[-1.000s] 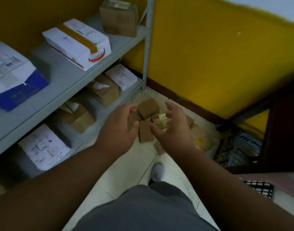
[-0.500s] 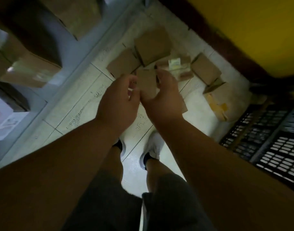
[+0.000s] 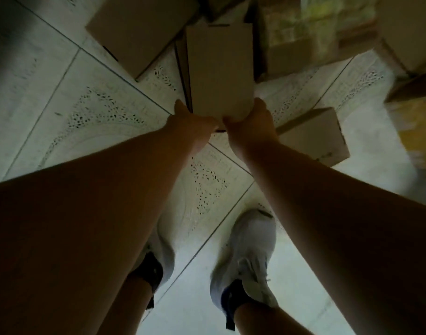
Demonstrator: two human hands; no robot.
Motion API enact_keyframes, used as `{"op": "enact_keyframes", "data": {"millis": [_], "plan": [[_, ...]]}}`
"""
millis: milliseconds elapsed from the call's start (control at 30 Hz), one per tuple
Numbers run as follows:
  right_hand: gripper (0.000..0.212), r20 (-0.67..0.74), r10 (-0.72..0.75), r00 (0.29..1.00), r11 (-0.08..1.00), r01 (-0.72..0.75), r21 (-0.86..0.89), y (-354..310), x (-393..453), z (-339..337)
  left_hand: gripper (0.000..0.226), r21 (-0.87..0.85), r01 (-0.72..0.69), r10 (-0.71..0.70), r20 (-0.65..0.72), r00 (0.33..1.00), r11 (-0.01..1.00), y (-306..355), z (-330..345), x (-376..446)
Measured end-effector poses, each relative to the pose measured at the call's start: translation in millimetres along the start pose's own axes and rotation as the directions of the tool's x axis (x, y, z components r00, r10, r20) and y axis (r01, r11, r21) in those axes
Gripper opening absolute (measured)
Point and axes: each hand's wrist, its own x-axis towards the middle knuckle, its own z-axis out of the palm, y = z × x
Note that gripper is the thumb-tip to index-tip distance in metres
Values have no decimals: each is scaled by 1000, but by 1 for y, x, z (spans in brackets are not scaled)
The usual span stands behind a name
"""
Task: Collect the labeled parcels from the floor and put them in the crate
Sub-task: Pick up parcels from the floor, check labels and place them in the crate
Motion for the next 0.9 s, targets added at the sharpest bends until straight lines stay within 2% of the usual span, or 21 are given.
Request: {"op": "enact_keyframes", "data": {"millis": [33,100,167,200,333,433,500,600,700,767,800,900], "plan": [[66,-5,32,999,999,-32,18,0,9,6,99,-67,8,-5,30,1000,998,2,4,9],[59,-19,54,998,998,-54,27,-5,16,9,91,-115,-76,80,29,996,990,4,8,16],[53,-61,39,997,999,-38,17,-18,6,-3,79,-33,-167,166,-10,986,985,9,0,4],[48,-93,27,995,999,-24,30,-27,-4,-14,79,-11,-196,196,-31,980,980,12,-9,-9],[36,-172,-44,984,988,69,140,-79,-74,-80,101,-112,-350,343,-73,936,930,26,-70,-96],[42,-169,-78,983,980,106,167,-135,-139,-145,77,-77,-446,437,-117,892,892,51,-132,-176],[44,-155,-126,980,977,149,153,-171,-181,-189,61,-57,-480,461,-199,865,875,75,-180,-230],[42,-211,-192,958,953,233,193,-234,-254,-256,42,-80,-549,515,-257,817,832,115,-255,-311],[60,-253,-274,928,926,325,190,-293,-328,-315,29,-126,-578,527,-292,798,806,156,-321,-399],[78,-222,-285,933,926,328,188,-330,-372,-347,23,-222,-575,488,-345,802,787,176,-358,-456],[77,-175,-296,939,913,332,237,-345,-392,-359,25,-272,-588,476,-381,793,762,183,-373,-481],[49,-47,-421,906,797,394,458,-373,-445,-382,30,-396,-623,438,-465,769,674,197,-412,-547]]}}
